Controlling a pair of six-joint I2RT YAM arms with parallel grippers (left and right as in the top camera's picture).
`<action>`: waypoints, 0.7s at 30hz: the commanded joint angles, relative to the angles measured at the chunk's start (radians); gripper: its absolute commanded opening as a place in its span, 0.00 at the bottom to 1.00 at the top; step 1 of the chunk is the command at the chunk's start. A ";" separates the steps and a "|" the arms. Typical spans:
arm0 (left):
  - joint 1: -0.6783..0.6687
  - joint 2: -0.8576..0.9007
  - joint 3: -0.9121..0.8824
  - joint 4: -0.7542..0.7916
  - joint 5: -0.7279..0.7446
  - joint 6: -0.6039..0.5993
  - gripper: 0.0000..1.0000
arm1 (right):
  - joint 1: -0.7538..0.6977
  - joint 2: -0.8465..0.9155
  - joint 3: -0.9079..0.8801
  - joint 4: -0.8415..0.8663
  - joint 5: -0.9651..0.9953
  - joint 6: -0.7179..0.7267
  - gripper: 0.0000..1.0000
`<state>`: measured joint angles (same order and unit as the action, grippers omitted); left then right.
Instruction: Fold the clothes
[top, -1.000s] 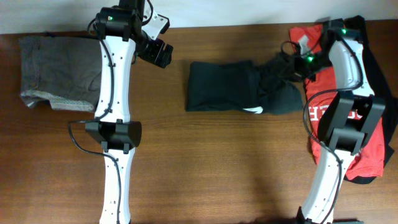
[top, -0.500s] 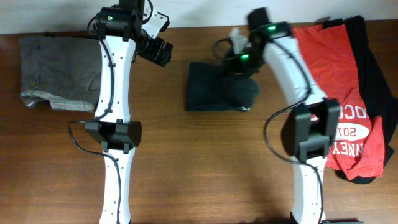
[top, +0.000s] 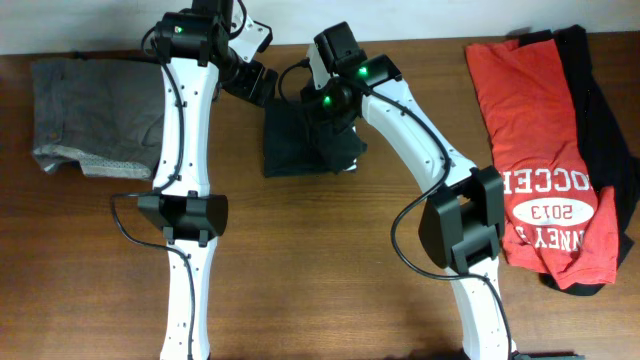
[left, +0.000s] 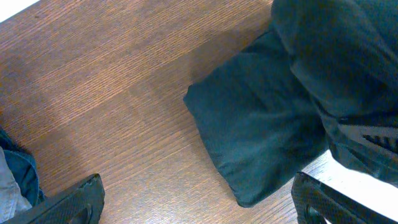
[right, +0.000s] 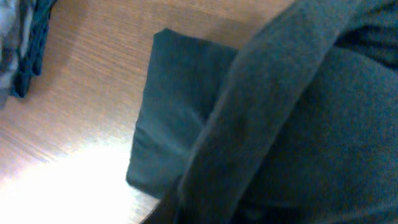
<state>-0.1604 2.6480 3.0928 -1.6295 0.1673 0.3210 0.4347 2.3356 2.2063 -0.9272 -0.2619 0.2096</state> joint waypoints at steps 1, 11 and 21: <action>0.001 0.021 -0.003 0.009 -0.004 -0.003 0.96 | -0.001 0.040 0.000 0.024 -0.039 0.009 0.22; 0.120 -0.034 -0.001 0.102 -0.007 -0.163 0.96 | 0.019 0.043 0.000 0.055 -0.061 0.010 0.17; 0.309 -0.077 -0.001 0.194 0.112 -0.314 0.96 | 0.097 0.046 0.000 0.140 -0.067 -0.002 0.36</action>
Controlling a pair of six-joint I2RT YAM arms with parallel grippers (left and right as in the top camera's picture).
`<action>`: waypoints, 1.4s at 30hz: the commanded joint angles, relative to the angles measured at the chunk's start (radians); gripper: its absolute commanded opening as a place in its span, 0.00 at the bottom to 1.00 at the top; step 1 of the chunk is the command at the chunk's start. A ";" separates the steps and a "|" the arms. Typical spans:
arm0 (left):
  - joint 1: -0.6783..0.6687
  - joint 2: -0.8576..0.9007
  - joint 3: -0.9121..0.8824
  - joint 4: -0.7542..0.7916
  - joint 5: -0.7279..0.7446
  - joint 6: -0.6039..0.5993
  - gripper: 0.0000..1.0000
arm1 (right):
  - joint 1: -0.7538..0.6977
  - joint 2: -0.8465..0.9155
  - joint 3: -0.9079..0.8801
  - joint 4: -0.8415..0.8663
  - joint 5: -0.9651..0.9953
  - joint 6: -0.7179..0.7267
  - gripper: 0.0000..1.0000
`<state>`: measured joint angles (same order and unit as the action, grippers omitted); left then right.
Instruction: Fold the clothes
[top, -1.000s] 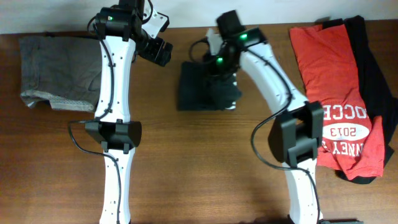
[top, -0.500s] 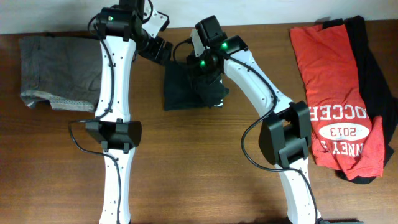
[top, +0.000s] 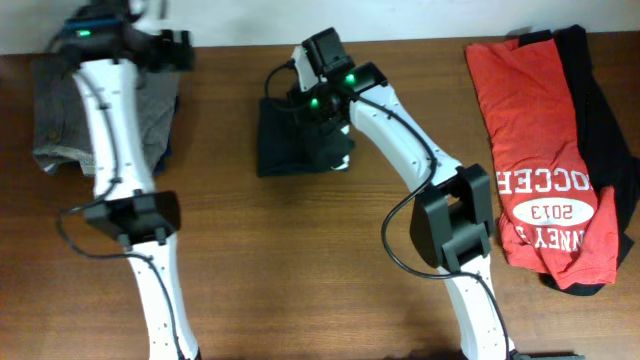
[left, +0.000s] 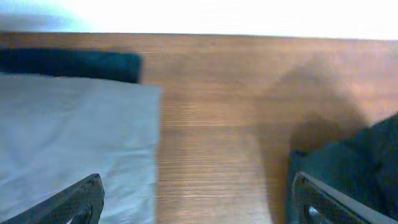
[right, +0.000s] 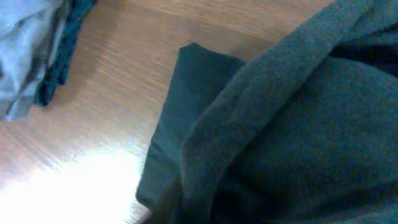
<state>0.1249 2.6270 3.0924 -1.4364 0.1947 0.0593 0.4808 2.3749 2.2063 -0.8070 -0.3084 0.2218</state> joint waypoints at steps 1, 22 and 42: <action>0.032 -0.056 -0.001 -0.001 0.096 -0.052 0.96 | 0.065 0.007 0.000 0.025 -0.021 -0.039 0.51; 0.048 -0.056 -0.001 -0.010 0.097 -0.042 0.96 | -0.032 -0.055 0.052 -0.285 0.031 -0.171 0.63; 0.048 -0.056 -0.001 -0.019 0.097 0.002 0.96 | 0.098 0.003 0.002 -0.337 -0.109 -0.277 0.38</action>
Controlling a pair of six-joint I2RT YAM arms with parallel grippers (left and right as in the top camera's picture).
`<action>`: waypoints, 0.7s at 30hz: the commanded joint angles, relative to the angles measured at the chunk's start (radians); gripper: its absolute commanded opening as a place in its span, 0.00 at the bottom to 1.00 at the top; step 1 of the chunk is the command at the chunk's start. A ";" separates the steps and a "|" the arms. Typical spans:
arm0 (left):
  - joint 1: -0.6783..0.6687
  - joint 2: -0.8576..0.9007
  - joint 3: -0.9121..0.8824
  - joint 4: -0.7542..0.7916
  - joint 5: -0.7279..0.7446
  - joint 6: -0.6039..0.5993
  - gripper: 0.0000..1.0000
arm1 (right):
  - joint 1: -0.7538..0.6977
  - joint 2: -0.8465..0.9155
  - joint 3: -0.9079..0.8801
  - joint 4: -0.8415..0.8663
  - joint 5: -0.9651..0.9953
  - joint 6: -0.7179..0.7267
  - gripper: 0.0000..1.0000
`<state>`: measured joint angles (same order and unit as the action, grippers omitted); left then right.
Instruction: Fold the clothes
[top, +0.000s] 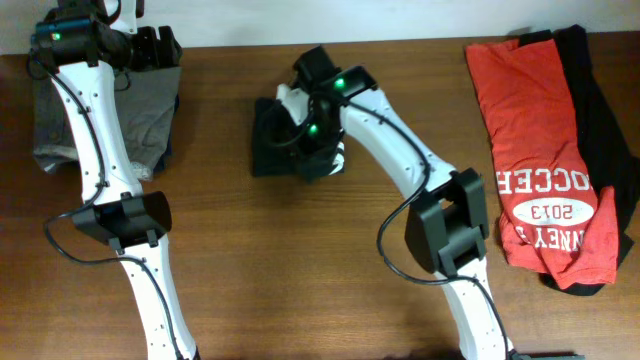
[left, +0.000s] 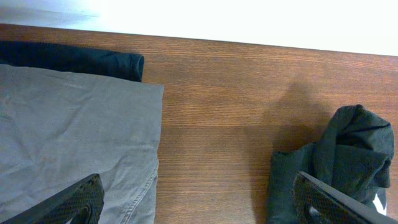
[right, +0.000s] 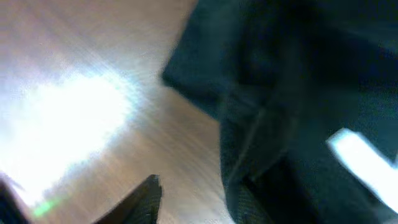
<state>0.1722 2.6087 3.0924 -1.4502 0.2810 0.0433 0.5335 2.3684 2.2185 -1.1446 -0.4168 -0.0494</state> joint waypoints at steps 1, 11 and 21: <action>0.001 -0.038 -0.001 -0.008 0.007 0.019 0.96 | 0.055 0.011 -0.010 0.005 0.031 0.007 0.38; 0.001 -0.038 -0.001 -0.039 -0.046 0.042 0.97 | 0.036 0.011 -0.005 0.038 0.098 0.034 0.38; 0.001 -0.038 -0.001 -0.048 -0.046 0.041 0.97 | 0.170 0.078 -0.006 0.061 0.024 0.027 0.38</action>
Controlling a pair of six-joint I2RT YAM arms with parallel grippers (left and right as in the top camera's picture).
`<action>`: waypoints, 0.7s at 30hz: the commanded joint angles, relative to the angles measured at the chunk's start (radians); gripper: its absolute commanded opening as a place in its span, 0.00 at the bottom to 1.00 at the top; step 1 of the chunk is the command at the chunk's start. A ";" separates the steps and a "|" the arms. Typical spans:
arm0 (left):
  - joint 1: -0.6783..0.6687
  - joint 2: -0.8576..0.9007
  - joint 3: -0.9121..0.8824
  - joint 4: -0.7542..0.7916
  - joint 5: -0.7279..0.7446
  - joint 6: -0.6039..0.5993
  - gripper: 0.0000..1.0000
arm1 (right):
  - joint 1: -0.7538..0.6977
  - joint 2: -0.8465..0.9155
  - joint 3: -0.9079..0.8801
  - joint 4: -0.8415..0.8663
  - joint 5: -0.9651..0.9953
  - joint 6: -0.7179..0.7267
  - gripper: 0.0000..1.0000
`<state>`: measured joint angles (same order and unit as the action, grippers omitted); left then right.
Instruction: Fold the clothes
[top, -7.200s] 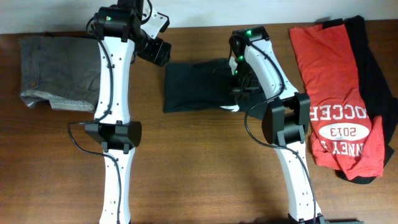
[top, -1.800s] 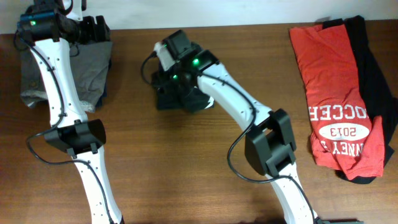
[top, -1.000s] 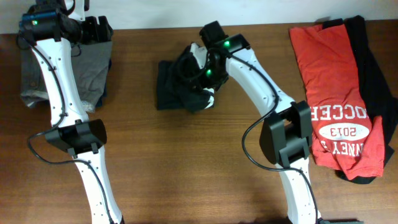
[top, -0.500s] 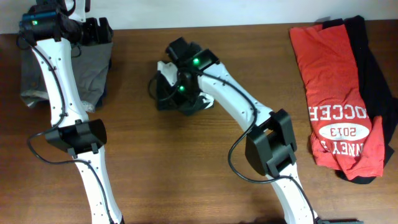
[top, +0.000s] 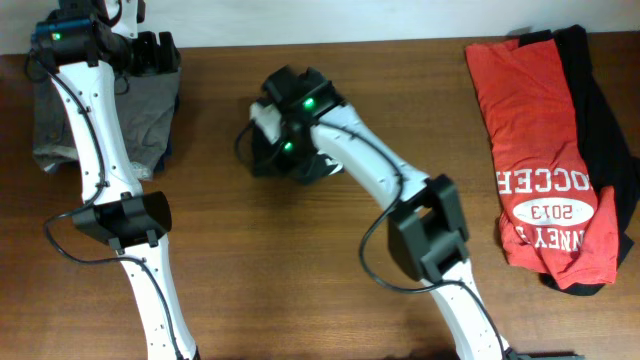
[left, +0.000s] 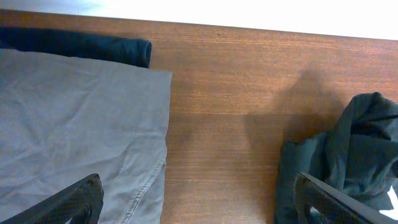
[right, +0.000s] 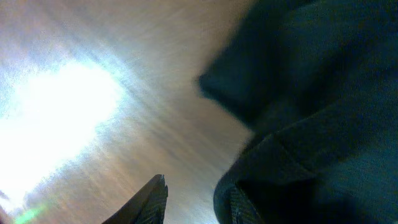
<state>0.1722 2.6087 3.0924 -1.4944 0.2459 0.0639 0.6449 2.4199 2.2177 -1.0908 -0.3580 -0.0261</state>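
Observation:
A dark green garment (top: 262, 158) lies bunched at the table's back middle; its rumpled edge shows in the left wrist view (left: 348, 155). My right gripper (top: 268, 130) hangs low at its left edge, open. Bare wood shows between its fingers in the right wrist view (right: 193, 205), and the dark cloth (right: 311, 112) lies against the right finger. My left gripper (top: 160, 52) stands open at the far back left, over the right edge of a folded grey garment (left: 74, 124).
The grey garment (top: 95, 120) rests on a dark blue piece (left: 81, 48). A red printed T-shirt (top: 535, 150) lies spread over a black garment (top: 600, 110) at the right end. The table's back edge (left: 249, 22) runs close to the left gripper.
My right gripper has moved left, from over the dark garment to its left edge, and bare table now shows between its fingers. The left gripper has hardly shifted.
Both grippers were first at the folded dark garment, the left open beside it and the right buried in cloth. Then the left arm stood at the grey pile at far left. The dark garment became rumpled under the right gripper, which now sits at its left edge.

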 joint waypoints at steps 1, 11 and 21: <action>0.001 -0.038 -0.001 -0.006 -0.011 0.021 0.97 | 0.069 0.028 -0.006 0.012 -0.035 0.004 0.38; 0.001 -0.038 -0.001 -0.006 -0.011 0.021 0.97 | 0.101 0.027 0.058 0.062 -0.060 -0.023 0.45; 0.001 -0.038 -0.001 -0.006 -0.011 0.021 0.97 | -0.039 0.027 0.257 0.002 0.074 0.118 0.66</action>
<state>0.1722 2.6087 3.0928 -1.4998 0.2451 0.0639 0.6773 2.4512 2.4367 -1.0809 -0.3775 -0.0006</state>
